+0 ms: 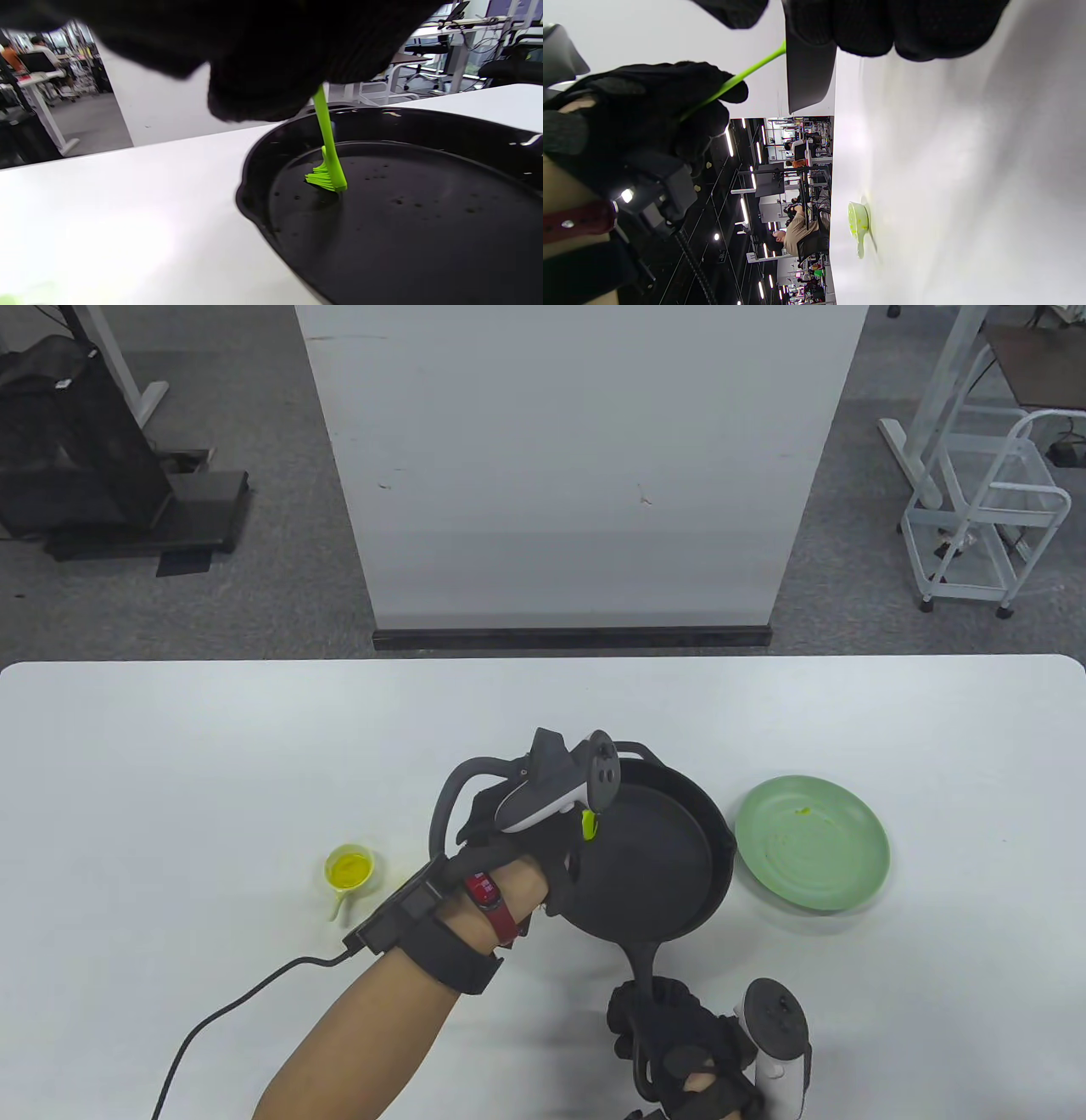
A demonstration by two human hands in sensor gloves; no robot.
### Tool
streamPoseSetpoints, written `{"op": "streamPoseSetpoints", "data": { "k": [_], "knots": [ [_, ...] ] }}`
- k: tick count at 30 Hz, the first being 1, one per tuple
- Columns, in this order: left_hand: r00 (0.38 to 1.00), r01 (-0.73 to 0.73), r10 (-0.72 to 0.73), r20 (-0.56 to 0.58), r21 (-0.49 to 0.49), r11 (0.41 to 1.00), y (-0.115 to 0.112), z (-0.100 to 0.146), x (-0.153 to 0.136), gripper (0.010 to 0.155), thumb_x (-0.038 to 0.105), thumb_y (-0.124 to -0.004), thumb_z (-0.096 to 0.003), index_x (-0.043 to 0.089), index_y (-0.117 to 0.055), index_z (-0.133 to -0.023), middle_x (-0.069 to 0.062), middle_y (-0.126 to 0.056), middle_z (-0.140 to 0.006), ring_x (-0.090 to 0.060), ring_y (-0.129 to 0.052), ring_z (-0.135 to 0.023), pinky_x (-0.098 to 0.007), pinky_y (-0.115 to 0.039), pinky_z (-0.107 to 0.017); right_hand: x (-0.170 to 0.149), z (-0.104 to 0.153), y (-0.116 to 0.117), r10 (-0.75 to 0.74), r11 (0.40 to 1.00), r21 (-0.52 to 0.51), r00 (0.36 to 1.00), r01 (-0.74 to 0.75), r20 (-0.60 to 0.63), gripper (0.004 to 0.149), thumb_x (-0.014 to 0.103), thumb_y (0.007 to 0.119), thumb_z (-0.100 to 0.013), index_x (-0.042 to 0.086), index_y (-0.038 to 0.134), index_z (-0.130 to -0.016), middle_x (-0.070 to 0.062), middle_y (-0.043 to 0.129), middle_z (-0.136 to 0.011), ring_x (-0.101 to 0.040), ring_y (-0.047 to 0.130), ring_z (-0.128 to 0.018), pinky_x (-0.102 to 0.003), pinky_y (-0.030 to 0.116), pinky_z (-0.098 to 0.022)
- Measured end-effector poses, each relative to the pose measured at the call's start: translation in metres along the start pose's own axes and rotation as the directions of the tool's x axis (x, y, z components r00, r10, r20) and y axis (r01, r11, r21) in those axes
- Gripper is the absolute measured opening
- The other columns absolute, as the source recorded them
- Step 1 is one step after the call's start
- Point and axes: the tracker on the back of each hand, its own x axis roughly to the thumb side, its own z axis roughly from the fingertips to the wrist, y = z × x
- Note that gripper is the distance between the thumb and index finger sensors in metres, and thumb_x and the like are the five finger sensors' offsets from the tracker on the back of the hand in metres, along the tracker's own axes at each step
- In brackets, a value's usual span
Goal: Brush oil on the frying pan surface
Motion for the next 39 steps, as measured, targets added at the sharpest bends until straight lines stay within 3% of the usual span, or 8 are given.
{"op": "streamPoseSetpoints", "data": {
  "k": [13, 20, 28, 39],
  "knots": [
    [0.958, -0.254, 0.264, 0.117, -0.094, 0.963, -0.012, -0.014, 0.023, 0.047, 0.041, -0.076, -0.0474, 0.013, -0.084, -0.084, -0.001, -0.101, -0.044, -0.022, -0.094, -0.011, -0.042, -0.085, -0.013, 0.000, -0.001, 0.001, 0.011, 1.000, 0.016, 1.000, -0.011, 0.009, 0.048, 0.039, 0.071, -0.043, 0.004, 0.066, -0.076, -0.026, 0.070, -0.078, -0.049, 0.076, -0.066, -0.042, 0.077, -0.041],
    [0.922, -0.349, 0.361, 0.139, -0.098, 0.932, -0.014, -0.023, 0.029, 0.047, 0.040, -0.076, -0.0475, 0.013, -0.083, -0.085, -0.002, -0.101, -0.046, -0.023, -0.094, -0.014, -0.043, -0.085, -0.015, 0.000, -0.001, 0.001, 0.009, 1.000, 0.016, 1.000, -0.010, 0.015, 0.048, 0.039, 0.071, -0.043, 0.004, 0.066, -0.075, -0.025, 0.070, -0.077, -0.048, 0.076, -0.065, -0.042, 0.077, -0.041],
    [0.950, -0.300, 0.306, 0.059, -0.090, 0.950, -0.022, -0.029, 0.005, 0.048, 0.042, -0.076, -0.0473, 0.013, -0.084, -0.085, -0.003, -0.101, -0.047, -0.023, -0.094, -0.014, -0.043, -0.085, -0.015, 0.001, -0.001, 0.002, 0.008, 1.000, 0.015, 0.999, -0.009, 0.031, 0.048, 0.040, 0.071, -0.043, 0.005, 0.066, -0.076, -0.025, 0.070, -0.078, -0.048, 0.076, -0.066, -0.042, 0.077, -0.041],
    [0.970, -0.243, 0.243, -0.011, -0.079, 0.967, -0.020, -0.020, -0.036, 0.048, 0.043, -0.076, -0.0472, 0.013, -0.084, -0.084, -0.003, -0.101, -0.047, -0.024, -0.094, -0.014, -0.043, -0.085, -0.016, 0.001, 0.000, 0.000, -0.006, 1.000, 0.003, 1.000, 0.006, 0.023, 0.048, 0.039, 0.071, -0.044, 0.004, 0.065, -0.076, -0.025, 0.070, -0.078, -0.048, 0.075, -0.066, -0.042, 0.077, -0.041]
  ]
}}
